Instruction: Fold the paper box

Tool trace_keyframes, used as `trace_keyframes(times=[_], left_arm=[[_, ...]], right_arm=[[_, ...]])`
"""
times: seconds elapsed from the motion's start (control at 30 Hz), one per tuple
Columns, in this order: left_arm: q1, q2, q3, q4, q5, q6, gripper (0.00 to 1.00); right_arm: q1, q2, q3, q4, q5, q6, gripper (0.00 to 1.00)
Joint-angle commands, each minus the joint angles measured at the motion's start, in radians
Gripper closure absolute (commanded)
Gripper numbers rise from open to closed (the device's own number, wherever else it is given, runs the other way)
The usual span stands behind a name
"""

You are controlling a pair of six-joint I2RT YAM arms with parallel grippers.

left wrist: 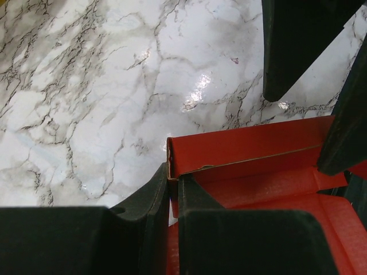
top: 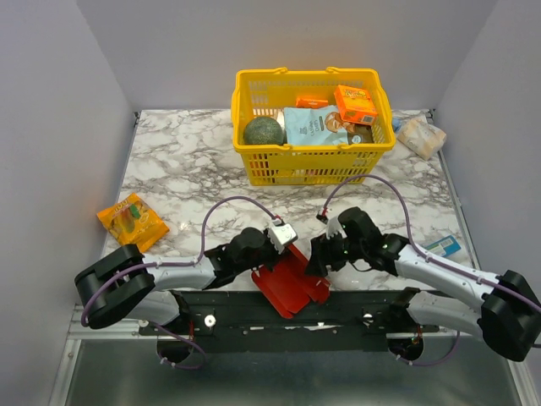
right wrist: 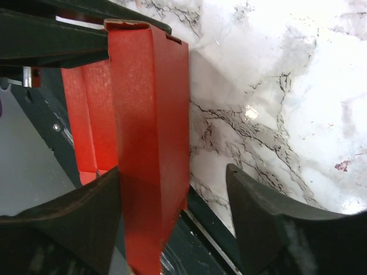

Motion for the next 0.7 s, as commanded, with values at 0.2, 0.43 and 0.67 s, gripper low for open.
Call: trace_keyframes(times=[0.2,0.43,0.67], left_arm=[[0.004,-0.014,-0.016,0.057,0.005,-0.015,1.0],[0.004,0.034,0.014,0.031,-0.019,-0.056,1.0],[0.004,0.083,0.03,0.012,-0.067,-0.085,0.81]], right_arm=[[0.024,0.07,0.009,0.082,-0.053,0.016,0.51],[0.029,0.073,0.009,0.068,0.002,0.017,0.62],[0.029,0.059,0.009,0.037,0.056,0.011,0.67]])
